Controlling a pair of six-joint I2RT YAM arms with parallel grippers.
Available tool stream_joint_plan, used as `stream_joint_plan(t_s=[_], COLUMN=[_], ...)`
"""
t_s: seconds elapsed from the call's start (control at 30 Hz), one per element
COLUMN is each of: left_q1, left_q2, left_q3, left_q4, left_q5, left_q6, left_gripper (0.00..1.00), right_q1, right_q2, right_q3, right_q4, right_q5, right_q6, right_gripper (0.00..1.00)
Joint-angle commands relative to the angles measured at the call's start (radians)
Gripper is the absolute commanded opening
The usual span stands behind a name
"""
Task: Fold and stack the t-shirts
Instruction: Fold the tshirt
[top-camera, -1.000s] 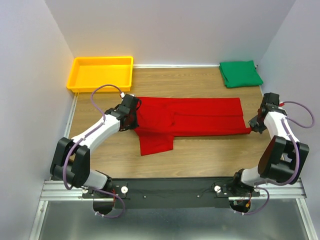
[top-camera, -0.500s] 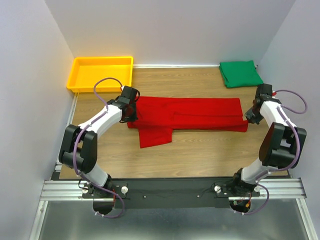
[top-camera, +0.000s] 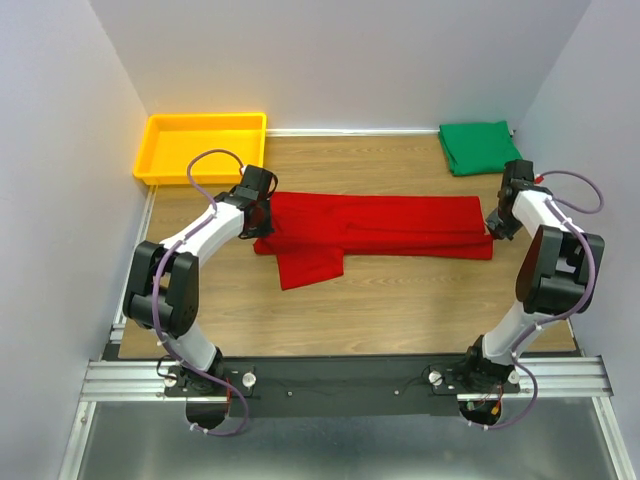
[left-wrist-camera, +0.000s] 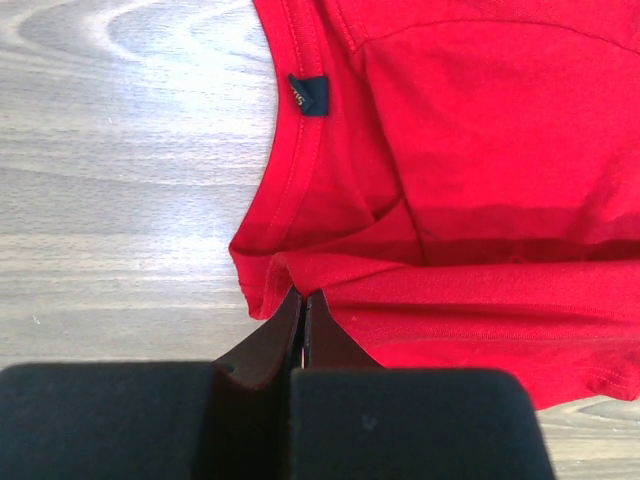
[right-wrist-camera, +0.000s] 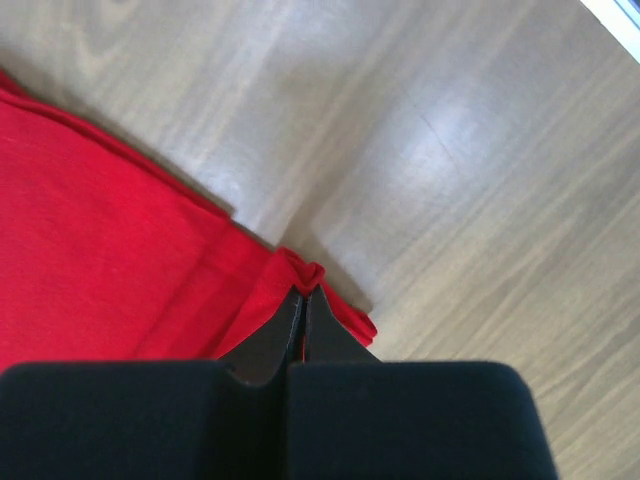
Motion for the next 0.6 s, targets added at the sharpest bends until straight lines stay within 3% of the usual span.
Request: stream_joint_plan(t_s=[0.0,0.57], left_q1=[0.02,0.026], left_q2=[0.007,0.023], left_q3=[0.012,0.088], left_q4=[-0.012,-0.039], left_q5=[-0.03,-0.063], left_q6=[0.03,0.048], left_gripper=[0.0,0.0], right_q1=[0.01,0.036], right_q2=[0.037,0.126], right_q3=[0.049,0.107], right_q4=[0.018,0.019], right_q5=[0.078,0.114], right_q6=[-0.01,-0.037], right_gripper=[0.01,0.01])
